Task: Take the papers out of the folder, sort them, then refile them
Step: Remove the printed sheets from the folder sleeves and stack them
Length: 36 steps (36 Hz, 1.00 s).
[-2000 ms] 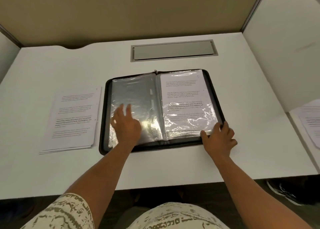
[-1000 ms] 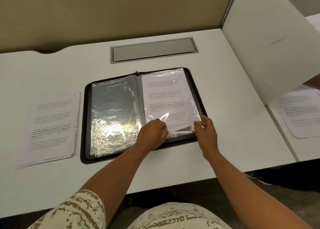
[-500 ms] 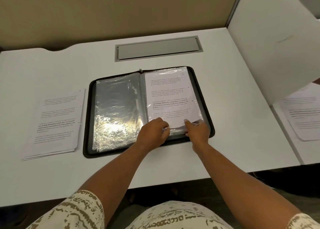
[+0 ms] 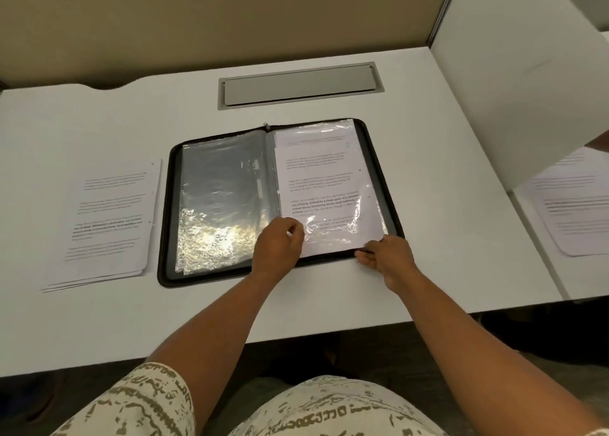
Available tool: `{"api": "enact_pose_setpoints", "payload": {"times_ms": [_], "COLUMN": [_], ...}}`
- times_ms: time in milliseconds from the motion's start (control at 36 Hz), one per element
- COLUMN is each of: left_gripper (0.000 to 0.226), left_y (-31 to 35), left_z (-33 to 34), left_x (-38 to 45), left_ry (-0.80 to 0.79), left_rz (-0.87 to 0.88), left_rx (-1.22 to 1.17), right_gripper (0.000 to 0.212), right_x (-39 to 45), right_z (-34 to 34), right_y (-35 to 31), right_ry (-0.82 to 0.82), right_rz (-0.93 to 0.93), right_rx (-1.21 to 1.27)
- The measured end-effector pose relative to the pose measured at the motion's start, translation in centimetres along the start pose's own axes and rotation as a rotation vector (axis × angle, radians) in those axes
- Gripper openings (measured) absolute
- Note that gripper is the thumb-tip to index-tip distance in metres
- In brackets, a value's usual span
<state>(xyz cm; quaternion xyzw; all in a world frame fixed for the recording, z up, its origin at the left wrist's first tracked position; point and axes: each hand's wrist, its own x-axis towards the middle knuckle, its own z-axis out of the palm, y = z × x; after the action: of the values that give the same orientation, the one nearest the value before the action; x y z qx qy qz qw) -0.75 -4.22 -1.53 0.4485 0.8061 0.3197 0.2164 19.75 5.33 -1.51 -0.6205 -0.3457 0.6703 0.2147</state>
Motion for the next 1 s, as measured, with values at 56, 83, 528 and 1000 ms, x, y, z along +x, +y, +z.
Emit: {"api": "enact_pose_setpoints", "payload": {"times_ms": [56,83,528,1000], "left_gripper": [0.016,0.016,0.013,0.034], "left_y": [-0.4,-0.6,-1.9,-2.5], "left_z": [0.0,0.0,-1.0,-3.0], "left_x": [-0.3,-0.5,-6.2,-13.2], "left_ry": [0.017,0.025,0.045,-0.255], "left_rz": [-0.024,-0.032,-0.464,-0.628], "left_rx": [-0.039,-0.052,-0.393,-0.684], "right_gripper": [0.016,0.015,0.017,0.025], "right_x": [-0.4,-0.6,-7.0,-12.4], "right_z": [-0.5,-0.8,-1.6,-5.6], "right_y": [0.5,0.7,4.6,4.7], "right_ry": [0.003,0.01,-0.089,-0.067], "right_rz": [0.028,0.044,0.169,0.164], "right_rx": [0.033,0.046,0.129,0.037]}}
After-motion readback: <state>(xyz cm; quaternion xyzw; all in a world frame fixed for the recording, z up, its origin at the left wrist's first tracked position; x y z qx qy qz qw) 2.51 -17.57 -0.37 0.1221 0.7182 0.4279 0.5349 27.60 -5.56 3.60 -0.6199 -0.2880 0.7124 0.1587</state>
